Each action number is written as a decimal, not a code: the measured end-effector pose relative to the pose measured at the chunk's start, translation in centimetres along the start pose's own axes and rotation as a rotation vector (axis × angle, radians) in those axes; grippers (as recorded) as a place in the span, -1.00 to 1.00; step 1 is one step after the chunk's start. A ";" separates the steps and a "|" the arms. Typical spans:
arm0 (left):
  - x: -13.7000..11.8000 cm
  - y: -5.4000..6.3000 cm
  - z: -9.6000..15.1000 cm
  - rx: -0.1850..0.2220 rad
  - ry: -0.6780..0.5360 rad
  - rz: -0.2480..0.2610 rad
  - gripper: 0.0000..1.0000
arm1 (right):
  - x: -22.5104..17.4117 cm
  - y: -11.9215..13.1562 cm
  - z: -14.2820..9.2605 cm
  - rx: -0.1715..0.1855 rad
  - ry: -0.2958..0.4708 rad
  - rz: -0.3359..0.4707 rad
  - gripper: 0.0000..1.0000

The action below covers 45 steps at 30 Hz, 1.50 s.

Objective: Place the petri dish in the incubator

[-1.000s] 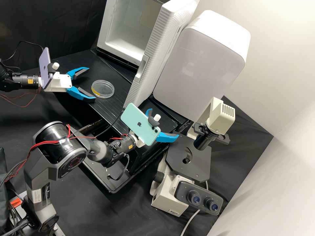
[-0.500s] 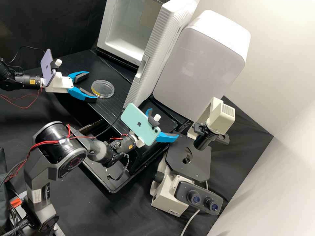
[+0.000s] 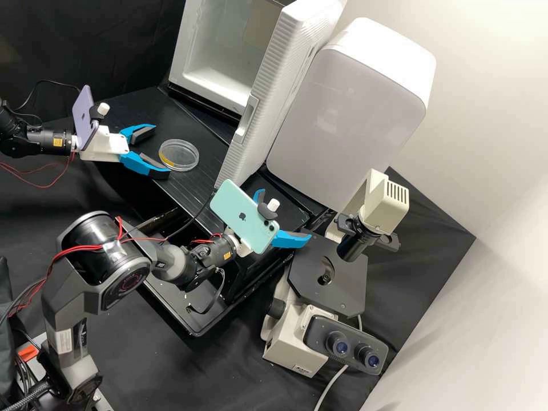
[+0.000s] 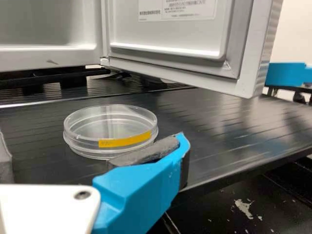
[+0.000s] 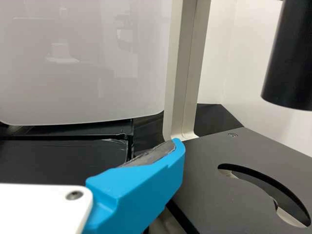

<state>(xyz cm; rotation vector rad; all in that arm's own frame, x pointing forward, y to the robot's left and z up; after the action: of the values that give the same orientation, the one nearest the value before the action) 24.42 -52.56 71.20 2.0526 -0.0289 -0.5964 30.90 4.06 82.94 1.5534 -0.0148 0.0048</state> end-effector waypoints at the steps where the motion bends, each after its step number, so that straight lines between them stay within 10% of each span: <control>1: 0.1 0.0 0.0 0.006 0.010 0.002 1.00 | 0.0 0.0 0.0 0.000 0.000 0.000 1.00; 22: 3.5 0.9 1.3 0.112 0.039 0.008 1.00 | 0.0 0.0 0.0 0.000 0.000 0.000 1.00; 40: 3.7 1.1 0.9 -0.096 -0.047 -0.059 1.00 | 0.0 0.0 0.0 0.000 0.000 0.000 1.00; 45: 3.7 1.1 0.9 -0.099 -0.045 -0.063 1.00 | 0.0 0.0 0.0 0.000 0.000 0.000 1.00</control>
<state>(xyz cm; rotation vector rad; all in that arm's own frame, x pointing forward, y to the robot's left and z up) 27.53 -54.85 70.26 1.9495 0.0380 -0.6701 30.90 4.06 82.94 1.5534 -0.0148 0.0048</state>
